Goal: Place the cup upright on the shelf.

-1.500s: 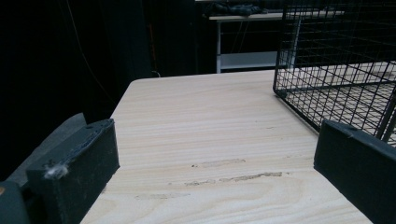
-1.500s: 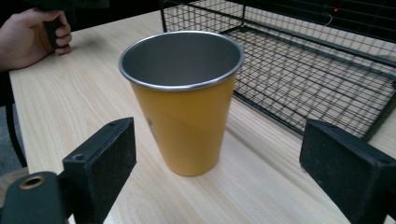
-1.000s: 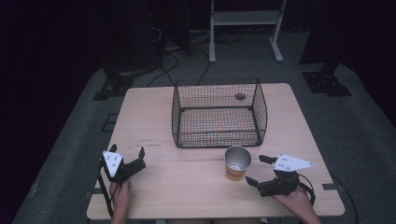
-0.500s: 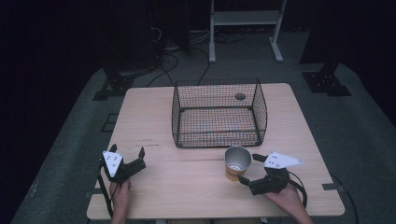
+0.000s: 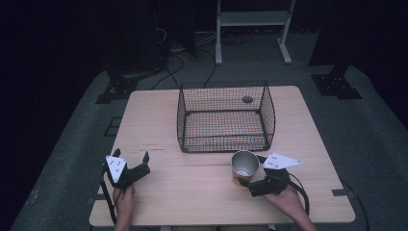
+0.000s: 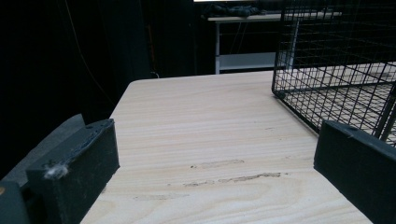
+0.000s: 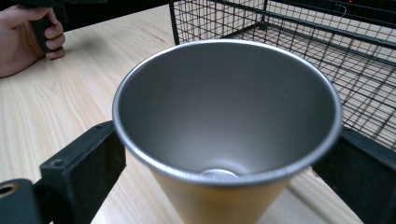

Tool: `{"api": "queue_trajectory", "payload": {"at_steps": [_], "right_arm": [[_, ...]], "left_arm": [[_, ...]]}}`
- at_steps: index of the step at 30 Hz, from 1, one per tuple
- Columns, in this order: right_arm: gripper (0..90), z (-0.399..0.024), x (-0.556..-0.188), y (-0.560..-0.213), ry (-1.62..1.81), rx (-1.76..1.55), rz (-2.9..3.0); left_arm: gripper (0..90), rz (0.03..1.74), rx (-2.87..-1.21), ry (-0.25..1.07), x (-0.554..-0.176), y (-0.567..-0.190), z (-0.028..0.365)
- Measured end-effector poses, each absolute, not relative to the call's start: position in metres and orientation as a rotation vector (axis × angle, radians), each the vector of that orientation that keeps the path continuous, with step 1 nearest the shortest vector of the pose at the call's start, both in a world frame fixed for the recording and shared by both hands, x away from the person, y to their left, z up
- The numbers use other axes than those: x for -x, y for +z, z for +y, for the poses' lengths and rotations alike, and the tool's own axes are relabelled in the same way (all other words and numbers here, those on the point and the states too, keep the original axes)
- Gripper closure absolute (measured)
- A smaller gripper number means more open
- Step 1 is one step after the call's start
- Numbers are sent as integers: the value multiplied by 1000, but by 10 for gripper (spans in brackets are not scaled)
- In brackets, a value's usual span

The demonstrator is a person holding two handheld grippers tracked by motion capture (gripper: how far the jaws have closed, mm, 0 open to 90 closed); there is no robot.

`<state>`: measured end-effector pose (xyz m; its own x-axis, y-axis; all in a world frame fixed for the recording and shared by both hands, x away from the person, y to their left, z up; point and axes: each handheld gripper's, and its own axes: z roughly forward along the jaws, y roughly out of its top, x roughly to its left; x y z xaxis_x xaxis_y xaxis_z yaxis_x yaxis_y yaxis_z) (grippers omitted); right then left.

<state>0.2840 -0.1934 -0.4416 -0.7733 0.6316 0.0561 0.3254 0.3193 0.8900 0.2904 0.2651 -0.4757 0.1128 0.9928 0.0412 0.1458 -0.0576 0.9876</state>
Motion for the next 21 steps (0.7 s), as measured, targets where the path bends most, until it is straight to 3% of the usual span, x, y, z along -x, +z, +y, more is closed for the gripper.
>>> {"api": "queue_trajectory", "payload": {"at_steps": [6, 12, 21], "right_arm": [[32, -186, -288, -442, 1440, -857, 2276], [114, -184, -290, -442, 1451, -852, 2274], [119, -188, -291, -439, 1484, -871, 2284]], "left_arm": [[0, 1210, -1406, 1088, -290, -476, 265], [0, 1207, -1402, 1086, -290, -476, 265], [0, 1208, -1402, 1085, -290, -476, 266]]}}
